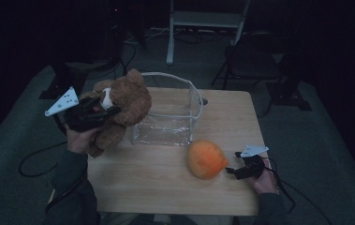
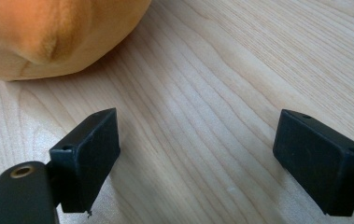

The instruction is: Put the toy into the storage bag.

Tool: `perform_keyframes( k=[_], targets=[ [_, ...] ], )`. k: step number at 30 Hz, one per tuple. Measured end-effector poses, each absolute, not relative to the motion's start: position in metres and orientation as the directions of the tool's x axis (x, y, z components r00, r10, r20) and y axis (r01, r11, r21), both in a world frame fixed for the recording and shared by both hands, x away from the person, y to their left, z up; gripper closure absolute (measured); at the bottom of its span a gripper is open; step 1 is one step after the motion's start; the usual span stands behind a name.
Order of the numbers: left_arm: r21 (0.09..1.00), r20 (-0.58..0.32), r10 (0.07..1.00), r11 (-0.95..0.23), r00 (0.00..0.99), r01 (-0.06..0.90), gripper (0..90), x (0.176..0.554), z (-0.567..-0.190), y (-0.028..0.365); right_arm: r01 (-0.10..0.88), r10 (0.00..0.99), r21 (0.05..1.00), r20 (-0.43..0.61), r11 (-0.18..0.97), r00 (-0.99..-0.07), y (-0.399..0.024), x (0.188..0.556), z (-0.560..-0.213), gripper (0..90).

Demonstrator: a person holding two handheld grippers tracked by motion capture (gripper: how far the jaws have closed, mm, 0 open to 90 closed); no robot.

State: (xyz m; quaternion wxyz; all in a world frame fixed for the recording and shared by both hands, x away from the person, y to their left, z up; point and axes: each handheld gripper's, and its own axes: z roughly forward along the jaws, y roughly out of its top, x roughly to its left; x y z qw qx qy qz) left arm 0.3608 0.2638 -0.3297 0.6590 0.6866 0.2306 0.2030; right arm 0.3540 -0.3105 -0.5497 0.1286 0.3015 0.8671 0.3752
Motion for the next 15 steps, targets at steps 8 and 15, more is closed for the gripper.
perform_keyframes(
  k=[8,15],
  targets=[
    [0.998,-0.005,0.583,-0.042,0.812,0.037,41.4,0.365,-0.322,0.259,0.426,0.619,0.728,0.003,0.537,-0.785,-0.311,0.354,-0.55,13.9],
    [0.999,0.007,0.589,-0.045,0.808,0.024,41.3,0.368,-0.315,0.256,0.426,0.619,0.728,0.003,0.537,-0.785,-0.311,0.354,-0.55,13.9]
  ],
)
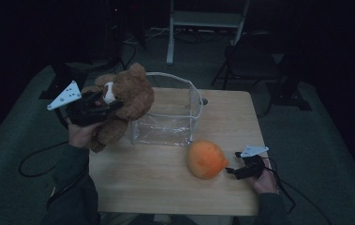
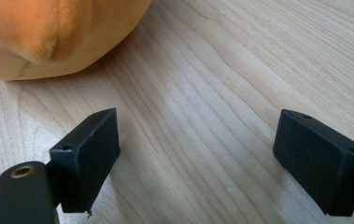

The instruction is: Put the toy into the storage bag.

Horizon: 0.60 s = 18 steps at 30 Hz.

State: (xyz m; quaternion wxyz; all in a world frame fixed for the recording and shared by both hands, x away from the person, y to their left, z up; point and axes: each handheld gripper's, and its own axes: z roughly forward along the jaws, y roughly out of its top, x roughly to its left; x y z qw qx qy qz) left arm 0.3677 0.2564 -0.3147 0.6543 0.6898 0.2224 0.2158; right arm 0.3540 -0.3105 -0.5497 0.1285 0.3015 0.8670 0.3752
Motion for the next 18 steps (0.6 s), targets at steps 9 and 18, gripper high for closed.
perform_keyframes(
  k=[9,18],
  targets=[
    [0.999,0.022,0.602,-0.052,0.799,0.012,41.4,0.372,-0.305,0.253,0.426,0.619,0.728,0.003,0.537,-0.785,-0.311,0.354,-0.55,13.9],
    [0.998,0.038,0.607,-0.064,0.794,0.001,41.3,0.378,-0.295,0.248,0.427,0.619,0.728,0.003,0.537,-0.785,-0.311,0.354,-0.55,13.9]
  ],
)
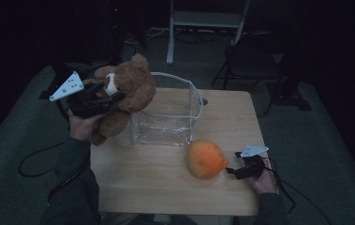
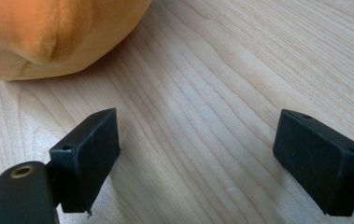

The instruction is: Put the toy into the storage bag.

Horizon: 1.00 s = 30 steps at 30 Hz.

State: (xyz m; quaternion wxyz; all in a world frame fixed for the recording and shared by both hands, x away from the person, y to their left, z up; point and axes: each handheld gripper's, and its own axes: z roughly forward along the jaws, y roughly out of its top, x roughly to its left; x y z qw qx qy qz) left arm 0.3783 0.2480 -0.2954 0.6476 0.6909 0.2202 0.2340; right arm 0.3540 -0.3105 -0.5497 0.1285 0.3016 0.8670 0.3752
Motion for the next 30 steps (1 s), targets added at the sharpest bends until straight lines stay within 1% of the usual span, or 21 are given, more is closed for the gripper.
perform_keyframes(
  k=[18,30],
  targets=[
    [0.996,0.07,0.601,-0.086,0.796,-0.023,41.3,0.391,-0.275,0.232,0.427,0.619,0.728,0.003,0.537,-0.785,-0.311,0.354,-0.55,14.0],
    [0.996,0.068,0.594,-0.084,0.801,-0.023,41.3,0.4,-0.267,0.226,0.427,0.62,0.728,0.004,0.536,-0.785,-0.311,0.354,-0.55,13.9]
  ],
)
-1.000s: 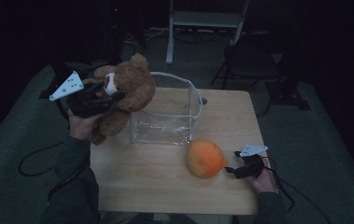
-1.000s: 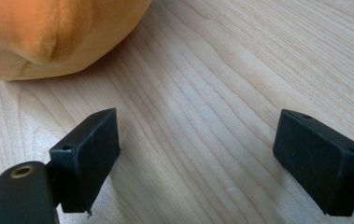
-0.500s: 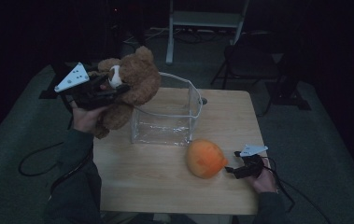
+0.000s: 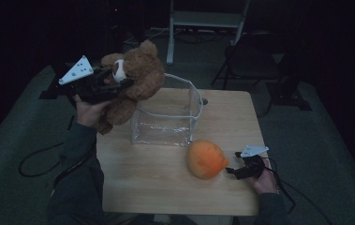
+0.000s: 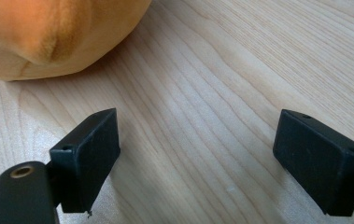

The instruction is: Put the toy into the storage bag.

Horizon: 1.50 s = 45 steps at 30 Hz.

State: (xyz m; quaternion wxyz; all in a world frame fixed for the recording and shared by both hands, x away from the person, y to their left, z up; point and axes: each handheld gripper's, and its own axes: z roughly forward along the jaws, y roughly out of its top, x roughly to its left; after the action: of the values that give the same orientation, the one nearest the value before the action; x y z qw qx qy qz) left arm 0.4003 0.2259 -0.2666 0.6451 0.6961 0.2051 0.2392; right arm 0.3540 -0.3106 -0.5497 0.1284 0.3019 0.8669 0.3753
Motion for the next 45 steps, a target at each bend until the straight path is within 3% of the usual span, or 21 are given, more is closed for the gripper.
perform_keyframes(
  k=[45],
  targets=[
    [0.994,0.087,0.517,-0.104,0.852,-0.039,41.3,0.428,-0.243,0.174,0.426,0.619,0.728,0.003,0.537,-0.785,-0.311,0.354,-0.55,13.9]
  ],
)
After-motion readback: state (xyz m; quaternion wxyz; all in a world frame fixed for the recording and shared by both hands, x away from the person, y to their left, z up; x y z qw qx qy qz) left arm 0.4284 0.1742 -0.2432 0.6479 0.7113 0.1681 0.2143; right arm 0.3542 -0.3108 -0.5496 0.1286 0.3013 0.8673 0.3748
